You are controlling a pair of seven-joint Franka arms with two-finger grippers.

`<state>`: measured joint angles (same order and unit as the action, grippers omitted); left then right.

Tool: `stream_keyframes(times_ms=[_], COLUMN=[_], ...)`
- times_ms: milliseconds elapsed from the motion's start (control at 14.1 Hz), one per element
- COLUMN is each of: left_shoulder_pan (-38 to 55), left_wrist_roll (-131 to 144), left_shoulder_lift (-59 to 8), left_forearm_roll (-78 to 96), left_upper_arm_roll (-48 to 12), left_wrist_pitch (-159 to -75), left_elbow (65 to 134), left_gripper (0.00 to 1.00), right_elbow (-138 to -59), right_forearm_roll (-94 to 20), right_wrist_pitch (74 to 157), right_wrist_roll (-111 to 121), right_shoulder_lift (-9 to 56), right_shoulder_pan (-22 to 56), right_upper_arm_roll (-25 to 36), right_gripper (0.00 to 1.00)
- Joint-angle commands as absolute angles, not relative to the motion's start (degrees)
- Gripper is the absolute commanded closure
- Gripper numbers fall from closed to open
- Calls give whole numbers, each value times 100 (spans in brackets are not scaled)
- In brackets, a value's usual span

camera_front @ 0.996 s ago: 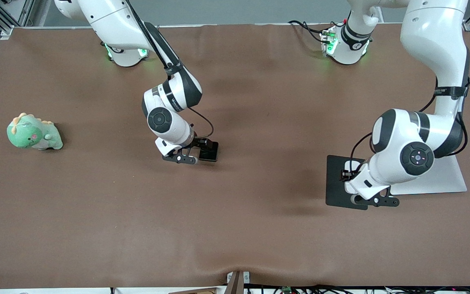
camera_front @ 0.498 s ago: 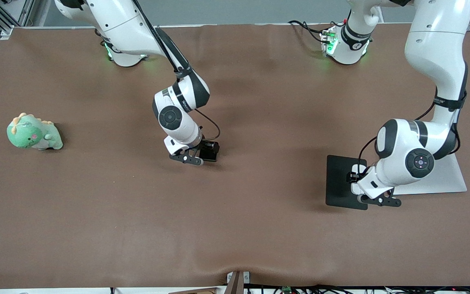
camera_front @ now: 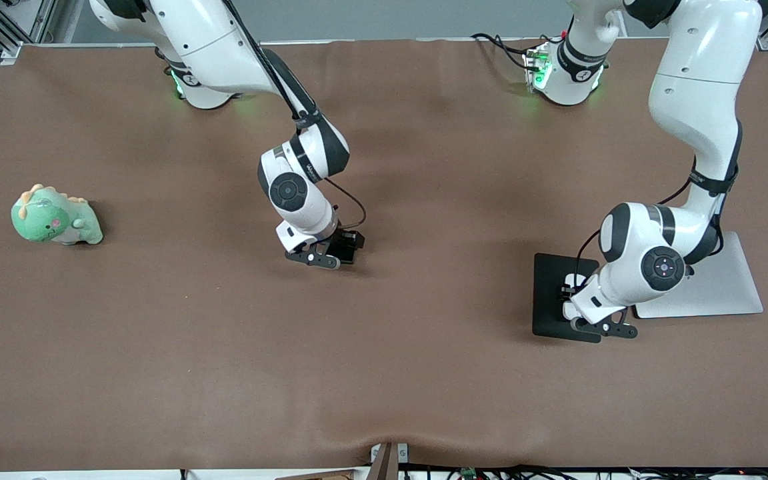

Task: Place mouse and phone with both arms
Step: 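Lower the mouse onto the pad while the right gripper grasps the phone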

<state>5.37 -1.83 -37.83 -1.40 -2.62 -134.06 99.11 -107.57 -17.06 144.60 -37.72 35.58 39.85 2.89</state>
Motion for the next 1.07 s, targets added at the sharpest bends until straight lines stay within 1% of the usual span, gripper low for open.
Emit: stream_keyframes(times_ms=[0, 71, 142, 213, 427, 640, 853, 996], left_shoulder_pan=[501, 492, 492, 492, 483, 387, 387, 361], left_wrist_roll=[-264, -264, -264, -264, -264, -203, -9, 26], left_shoulder_lift=[-3849, -3850, -3858, -3867, -3824, -3526, -2929, -2559], left_forearm_roll=[-272, -272, -272, -264, -264, -255, -246, -246], left_upper_arm_roll=[-299, -299, -299, -299, -308, -316, -308, -308], left_wrist_pitch=[-13509, -13509, -13509, -13509, -13500, -13378, -12877, -12684], left_elbow=[9923, 9923, 9914, 9914, 9914, 9914, 9905, 9905], left_gripper=[67, 51, 17, 0, 0, 0, 0, 0], right_elbow=[-10670, -10670, -10679, -10679, -10653, -10565, -10591, -10696], right_forearm_roll=[-1767, -1758, -1697, -1601, -1599, -1617, -1574, -1468], right_wrist_pitch=[14528, 14528, 14528, 14511, 14388, 13670, 12519, 12087], right_wrist_roll=[-3867, -3867, -3858, -3858, -3858, -3841, -3683, -3254], right_shoulder_lift=[3665, 3691, 3709, 3709, 3691, 3586, 3130, 2927], right_shoulder_pan=[4139, 4209, 4323, 4420, 4395, 4290, 3930, 3850], right_upper_arm_roll=[387, 439, 561, 702, 738, 782, 826, 1167], right_gripper=[0, 0, 5, 28, 100, 100, 100, 100])
